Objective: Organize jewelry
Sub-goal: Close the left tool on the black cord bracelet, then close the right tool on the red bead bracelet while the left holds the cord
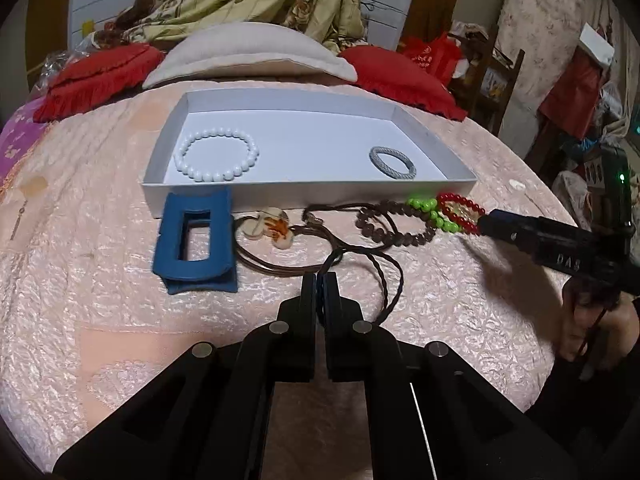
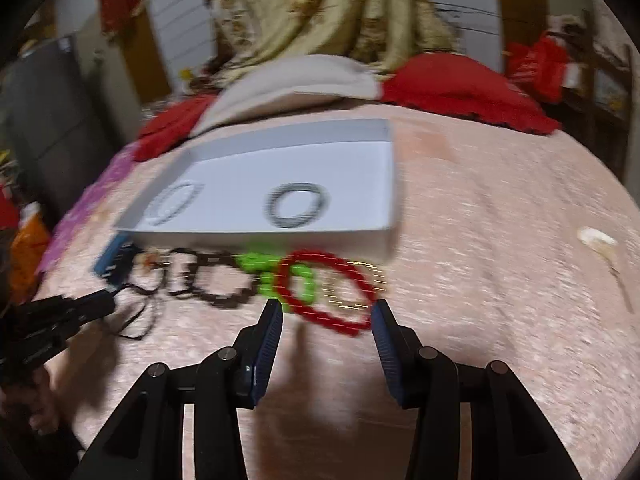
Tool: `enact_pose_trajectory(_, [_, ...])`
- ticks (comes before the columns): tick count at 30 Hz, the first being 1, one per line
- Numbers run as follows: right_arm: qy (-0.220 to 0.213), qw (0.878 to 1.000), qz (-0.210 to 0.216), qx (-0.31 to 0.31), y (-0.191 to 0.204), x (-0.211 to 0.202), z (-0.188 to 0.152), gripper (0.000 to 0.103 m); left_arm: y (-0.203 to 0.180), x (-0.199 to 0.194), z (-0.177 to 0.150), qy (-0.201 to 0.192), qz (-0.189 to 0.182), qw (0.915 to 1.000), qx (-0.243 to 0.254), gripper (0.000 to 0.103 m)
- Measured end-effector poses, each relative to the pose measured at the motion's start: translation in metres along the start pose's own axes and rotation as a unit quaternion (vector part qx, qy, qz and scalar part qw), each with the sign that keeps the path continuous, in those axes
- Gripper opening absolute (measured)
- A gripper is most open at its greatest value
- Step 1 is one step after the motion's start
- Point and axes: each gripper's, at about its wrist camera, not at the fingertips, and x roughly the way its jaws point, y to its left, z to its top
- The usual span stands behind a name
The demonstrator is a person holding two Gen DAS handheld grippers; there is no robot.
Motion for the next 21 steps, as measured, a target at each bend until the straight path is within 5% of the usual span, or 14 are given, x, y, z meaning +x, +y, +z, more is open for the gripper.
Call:
enact_pose_trajectory(4, [0.003,0.999,0.022,-0.038,0.017,0.01,0.005,0.042,0.008,0.004,-0.001,0.012,0.007,0.9997,-0.018,0.002])
enact_pose_trajectory(15, [0.026,0.998,0.001,-0.062,0.025,0.035,0.013,0.009,0.008,0.005,-0.002,0.013,0.009,0.9998,-0.015,0.002])
enact_pose_trajectory(21, [0.029,0.996,-0.004,-0.087,0.033,0.036,0.009,0.009,0.009,0.006,-0.002,0.016,0.012,0.9997,-0.015,0.002])
